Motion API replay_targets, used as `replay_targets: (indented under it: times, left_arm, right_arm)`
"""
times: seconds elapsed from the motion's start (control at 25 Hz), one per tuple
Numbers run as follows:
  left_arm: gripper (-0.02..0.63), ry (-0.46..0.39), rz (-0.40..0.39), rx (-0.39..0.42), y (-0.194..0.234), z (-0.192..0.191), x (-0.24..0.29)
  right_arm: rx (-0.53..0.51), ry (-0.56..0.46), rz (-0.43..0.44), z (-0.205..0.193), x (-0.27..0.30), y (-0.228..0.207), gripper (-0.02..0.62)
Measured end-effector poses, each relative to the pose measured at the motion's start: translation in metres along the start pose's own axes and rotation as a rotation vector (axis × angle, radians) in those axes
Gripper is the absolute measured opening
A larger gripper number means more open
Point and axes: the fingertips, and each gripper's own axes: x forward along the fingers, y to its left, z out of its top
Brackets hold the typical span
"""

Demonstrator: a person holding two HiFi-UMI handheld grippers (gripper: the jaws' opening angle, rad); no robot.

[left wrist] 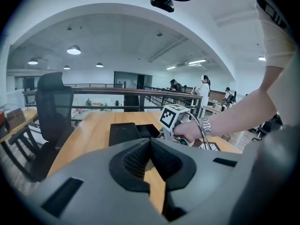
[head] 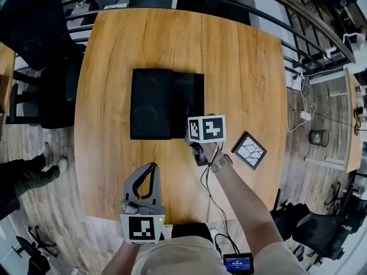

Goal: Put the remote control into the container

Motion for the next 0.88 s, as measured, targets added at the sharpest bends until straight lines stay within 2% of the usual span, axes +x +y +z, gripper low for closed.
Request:
replay_targets:
  times: [0.12, 0.28, 0.48, 0.52, 0.56, 0.64, 0.76, 0.88]
  left_arm:
    - [0.014, 0.000, -0.002, 0.004, -0.001, 0.000, -0.006]
    - [0.014, -0.009, -0.008, 0.006, -0.001, -0.002, -0.023]
    - [0.014, -0.038, -0.031, 0.020, -0.007, -0.003, -0.059]
    - [0.014, -0.046, -0.034, 0.025, -0.007, -0.004, -0.068]
    - [0.014, -0.054, -0.037, 0.031, -0.007, -0.005, -0.079]
    - [0.014, -0.070, -0.044, 0.042, -0.006, -0.009, -0.106]
    - [0.014, -0.083, -0.049, 0.058, -0.003, -0.019, -0.151]
    - [0.014, -0.097, -0.073, 0.087, -0.009, -0.028, -0.195]
  right_arm:
    - [-0.020, -0.018, -0.009, -0.001, -0.012, 0.002, 0.112]
    - [-0.030, -0.096, -0.040, 0.004, -0.042, 0.006, 0.112]
    - [-0.025, -0.185, 0.009, -0.002, -0.092, 0.035, 0.107]
    - [-0.032, -0.213, 0.015, -0.005, -0.103, 0.043, 0.085]
    - [-0.048, -0.249, 0.024, -0.009, -0.116, 0.054, 0.052]
    - [-0.124, -0.343, 0.056, -0.021, -0.144, 0.084, 0.026]
    - [-0.274, -0.489, 0.127, -0.048, -0.192, 0.140, 0.020]
    - [-0.302, -0.598, 0.196, -0.090, -0.244, 0.187, 0.020]
